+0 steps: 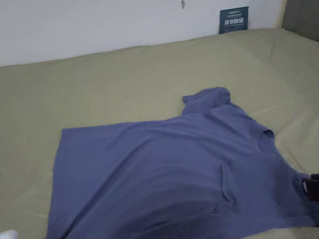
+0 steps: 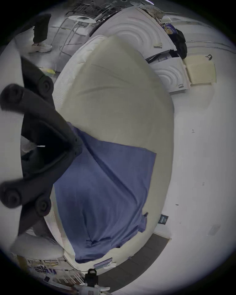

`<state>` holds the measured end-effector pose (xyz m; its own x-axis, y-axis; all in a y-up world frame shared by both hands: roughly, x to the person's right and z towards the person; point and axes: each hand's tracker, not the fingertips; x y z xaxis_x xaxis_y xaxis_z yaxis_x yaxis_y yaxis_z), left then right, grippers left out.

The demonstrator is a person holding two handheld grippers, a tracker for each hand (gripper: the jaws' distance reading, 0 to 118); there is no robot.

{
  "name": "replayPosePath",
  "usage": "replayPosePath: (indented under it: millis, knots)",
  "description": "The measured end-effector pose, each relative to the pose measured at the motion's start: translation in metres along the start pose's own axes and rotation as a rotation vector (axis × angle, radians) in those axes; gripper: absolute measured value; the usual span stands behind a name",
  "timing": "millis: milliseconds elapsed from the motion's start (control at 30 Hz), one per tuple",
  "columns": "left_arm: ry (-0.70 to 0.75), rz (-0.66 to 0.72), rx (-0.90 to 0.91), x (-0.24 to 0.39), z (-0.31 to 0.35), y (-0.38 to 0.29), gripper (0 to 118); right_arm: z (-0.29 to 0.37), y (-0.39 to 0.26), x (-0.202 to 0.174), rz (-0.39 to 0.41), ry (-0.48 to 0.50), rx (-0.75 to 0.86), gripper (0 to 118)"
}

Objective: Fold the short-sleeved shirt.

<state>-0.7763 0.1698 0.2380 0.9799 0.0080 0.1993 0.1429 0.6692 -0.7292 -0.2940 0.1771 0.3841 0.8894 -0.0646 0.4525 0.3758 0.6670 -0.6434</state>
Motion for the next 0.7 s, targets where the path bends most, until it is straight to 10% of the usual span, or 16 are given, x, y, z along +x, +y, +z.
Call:
replayPosePath:
  millis: [267, 367, 400, 700]
  knots:
    - [0.018, 0.100, -0.059, -0.005, -0.032, -0.015, 7, -0.011, -0.004, -0.019, 0.056, 0.003, -0.034, 0]
    - [-0.006, 0.123, -0.151, 0.001, -0.045, -0.014, 83, -0.013, -0.006, -0.022, 0.060, 0.000, -0.044, 0]
    - [0.006, 0.126, -0.134, 0.002, -0.048, -0.015, 92, -0.014, -0.007, -0.023, 0.063, -0.001, -0.049, 0]
    - [0.015, 0.222, -0.273, -0.017, -0.099, -0.028, 86, -0.023, -0.011, -0.018, 0.042, 0.006, -0.099, 0]
